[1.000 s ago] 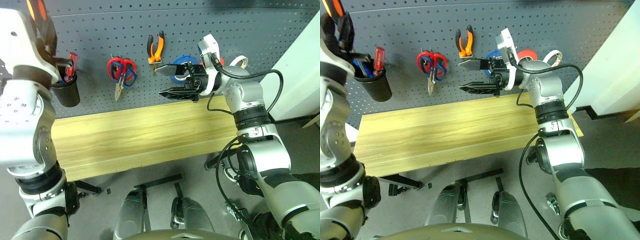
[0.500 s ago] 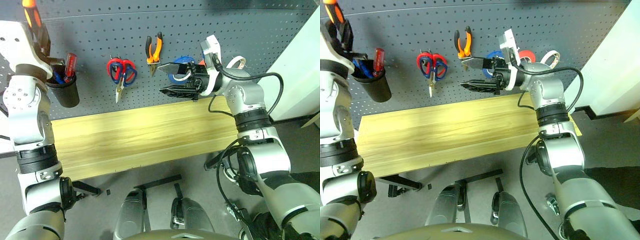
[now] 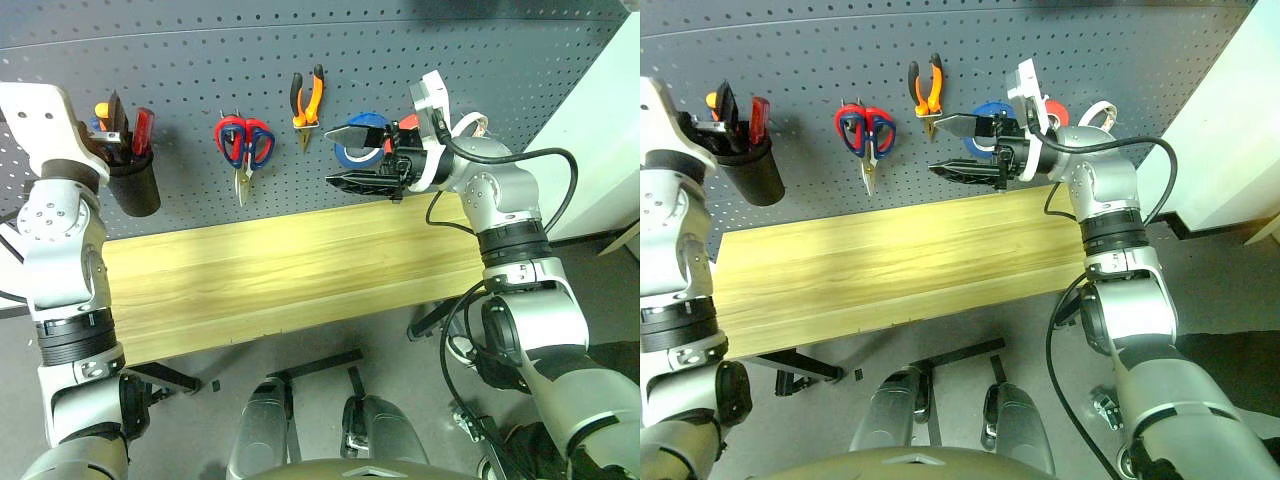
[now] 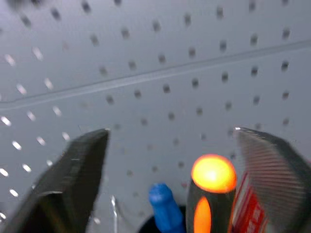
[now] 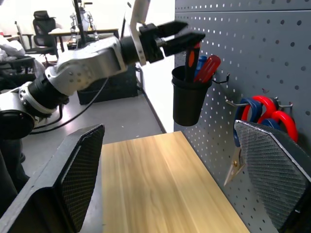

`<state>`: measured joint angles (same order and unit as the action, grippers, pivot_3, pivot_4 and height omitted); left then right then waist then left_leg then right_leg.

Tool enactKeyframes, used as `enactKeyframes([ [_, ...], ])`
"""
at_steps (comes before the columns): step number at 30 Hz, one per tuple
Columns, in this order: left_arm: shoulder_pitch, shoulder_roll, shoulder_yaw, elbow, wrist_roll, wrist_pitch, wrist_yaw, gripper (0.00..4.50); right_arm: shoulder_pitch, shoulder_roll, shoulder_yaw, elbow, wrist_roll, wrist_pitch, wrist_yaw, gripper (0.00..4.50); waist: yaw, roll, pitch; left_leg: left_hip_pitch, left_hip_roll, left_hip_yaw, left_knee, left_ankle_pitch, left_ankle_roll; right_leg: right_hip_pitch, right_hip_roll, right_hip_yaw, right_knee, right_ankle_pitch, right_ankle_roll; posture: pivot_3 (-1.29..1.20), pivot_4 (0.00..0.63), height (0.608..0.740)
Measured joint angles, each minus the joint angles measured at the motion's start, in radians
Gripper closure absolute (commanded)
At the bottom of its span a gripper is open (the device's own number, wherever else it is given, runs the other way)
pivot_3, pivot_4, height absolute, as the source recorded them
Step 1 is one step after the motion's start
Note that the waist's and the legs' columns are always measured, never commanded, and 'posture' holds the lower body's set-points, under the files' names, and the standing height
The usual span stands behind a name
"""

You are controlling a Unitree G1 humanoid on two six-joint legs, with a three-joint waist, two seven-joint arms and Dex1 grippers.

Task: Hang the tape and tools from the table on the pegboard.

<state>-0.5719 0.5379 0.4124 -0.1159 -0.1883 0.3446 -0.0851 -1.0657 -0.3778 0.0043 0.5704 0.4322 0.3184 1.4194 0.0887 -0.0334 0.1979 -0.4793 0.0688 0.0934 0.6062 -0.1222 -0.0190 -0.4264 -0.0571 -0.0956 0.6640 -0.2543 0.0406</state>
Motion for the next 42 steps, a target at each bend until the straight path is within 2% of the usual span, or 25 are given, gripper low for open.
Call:
enactKeyframes([
  [6,0.17,0.047,0.063,-0.177,-0.182,0.033,-0.188,0.01,0.031,-0.03,-0.001,-0.039,0.005,0.043,-0.006,0.0,0.0,0.003,-0.011,0.0,0.001,0.001,-0.001,0.0,0.0,-0.001,-0.001,0.001,-0.001,0.0,0.0,0.17,0.077,0.74],
  [11,0.335,0.095,0.176,-0.213,-0.341,0.003,-0.411,0.01,0.099,-0.066,0.0,-0.067,0.005,0.08,-0.022,0.0,0.0,0.007,-0.017,0.0,0.003,0.004,-0.003,-0.001,0.0,-0.002,0.0,0.001,-0.002,0.002,-0.003,0.17,0.081,0.74],
  [14,0.45,0.147,0.205,-0.205,-0.41,-0.024,-0.582,0.01,0.119,-0.088,0.001,-0.071,0.001,0.089,-0.029,0.0,0.0,0.011,-0.021,0.0,0.013,0.014,-0.011,-0.001,0.0,-0.003,0.004,0.001,-0.017,0.009,-0.01,0.15,0.089,0.74],
  [18,0.59,0.202,0.188,-0.169,-0.489,-0.007,-0.829,0.01,0.138,-0.15,0.0,-0.071,-0.017,0.089,-0.03,0.0,0.0,0.022,-0.032,-0.003,0.022,0.017,-0.017,-0.001,0.0,-0.005,0.012,0.0,-0.035,0.02,-0.012,0.12,0.097,0.74],
  [19,0.607,0.224,0.17,-0.15,-0.494,-0.015,-0.897,0.01,0.144,-0.162,-0.001,-0.072,-0.02,0.088,-0.03,0.0,0.001,0.022,-0.034,-0.005,0.03,0.026,-0.022,-0.001,0.0,-0.005,0.012,0.0,-0.036,0.022,-0.013,0.11,0.096,0.74],
  [20,0.608,0.228,0.154,-0.135,-0.493,-0.029,-0.938,0.01,0.149,-0.168,0.0,-0.071,-0.024,0.088,-0.03,0.0,0.003,0.021,-0.036,-0.004,0.034,0.04,-0.028,-0.001,0.0,-0.009,0.008,0.002,-0.029,0.022,-0.014,0.09,0.095,0.74],
  [22,0.605,0.24,0.111,-0.097,-0.483,-0.078,-1.035,0.01,0.159,-0.174,0.0,-0.071,-0.027,0.088,-0.031,0.0,0.006,0.018,-0.037,0.003,0.036,0.077,-0.035,-0.001,0.0,-0.025,-0.009,0.008,0.015,0.002,-0.021,0.07,0.093,0.74],
  [23,0.605,0.247,0.095,-0.083,-0.476,-0.092,-1.069,0.01,0.163,-0.177,0.0,-0.071,-0.028,0.088,-0.032,0.0,0.003,0.014,-0.038,0.009,0.034,0.097,-0.031,-0.001,0.0,-0.041,-0.018,0.015,0.03,-0.012,-0.022,0.06,0.091,0.74],
  [24,0.604,0.253,0.072,-0.062,-0.467,-0.111,-1.106,0.01,0.169,-0.183,0.0,-0.07,-0.03,0.088,-0.034,0.0,0.002,0.018,-0.039,0.011,0.03,0.08,-0.01,-0.004,-0.007,-0.043,-0.024,0.015,0.03,-0.015,-0.021,0.05,0.091,0.74],
  [25,0.593,0.261,0.047,-0.03,-0.45,-0.14,-1.144,0.01,0.179,-0.193,0.0,-0.068,-0.034,0.088,-0.036,0.0,-0.001,0.026,-0.041,0.018,0.015,0.04,0.008,-0.007,-0.01,-0.039,-0.024,0.007,0.029,-0.015,-0.024,0.03,0.091,0.74],
  [26,0.582,0.261,0.032,-0.005,-0.442,-0.161,-1.168,0.01,0.187,-0.199,-0.001,-0.067,-0.036,0.088,-0.038,0.0,-0.013,0.027,-0.041,0.018,0.005,0.013,0.011,-0.013,-0.012,-0.031,-0.024,0.001,0.025,-0.014,-0.025,0.02,0.091,0.74],
  [28,0.55,0.255,0.004,0.052,-0.433,-0.199,-1.215,0.01,0.209,-0.207,0.0,-0.076,-0.037,0.093,-0.04,0.0,-0.042,0.031,-0.041,0.019,-0.001,-0.012,0.009,-0.014,-0.011,-0.017,-0.022,-0.016,0.015,-0.01,-0.024,0.01,0.093,0.74],
  [32,0.516,0.243,-0.034,0.131,-0.431,-0.25,-1.295,0.01,0.231,-0.212,0.0,-0.131,-0.036,0.117,-0.056,0.0,-0.085,0.033,-0.041,0.016,0.012,-0.01,0.006,-0.018,-0.007,-0.002,-0.014,-0.029,-0.019,0.014,-0.015,0.0,0.102,0.74],
  [35,0.509,0.242,-0.055,0.18,-0.411,-0.279,-1.328,0.01,0.251,-0.211,0.002,-0.182,-0.033,0.143,-0.07,0.0,-0.103,0.033,-0.041,0.017,0.014,-0.002,0.008,-0.019,-0.005,-0.003,-0.016,-0.03,-0.02,0.016,-0.013,0.0,0.111,0.74],
  [42,0.526,0.242,-0.067,0.178,-0.409,-0.29,-1.331,0.01,0.264,-0.199,0.01,-0.234,-0.016,0.207,-0.097,0.0,-0.101,0.033,-0.041,0.017,0.016,0.009,0.005,-0.019,-0.005,-0.015,-0.019,-0.029,-0.015,0.017,-0.015,0.04,0.131,0.74],
])
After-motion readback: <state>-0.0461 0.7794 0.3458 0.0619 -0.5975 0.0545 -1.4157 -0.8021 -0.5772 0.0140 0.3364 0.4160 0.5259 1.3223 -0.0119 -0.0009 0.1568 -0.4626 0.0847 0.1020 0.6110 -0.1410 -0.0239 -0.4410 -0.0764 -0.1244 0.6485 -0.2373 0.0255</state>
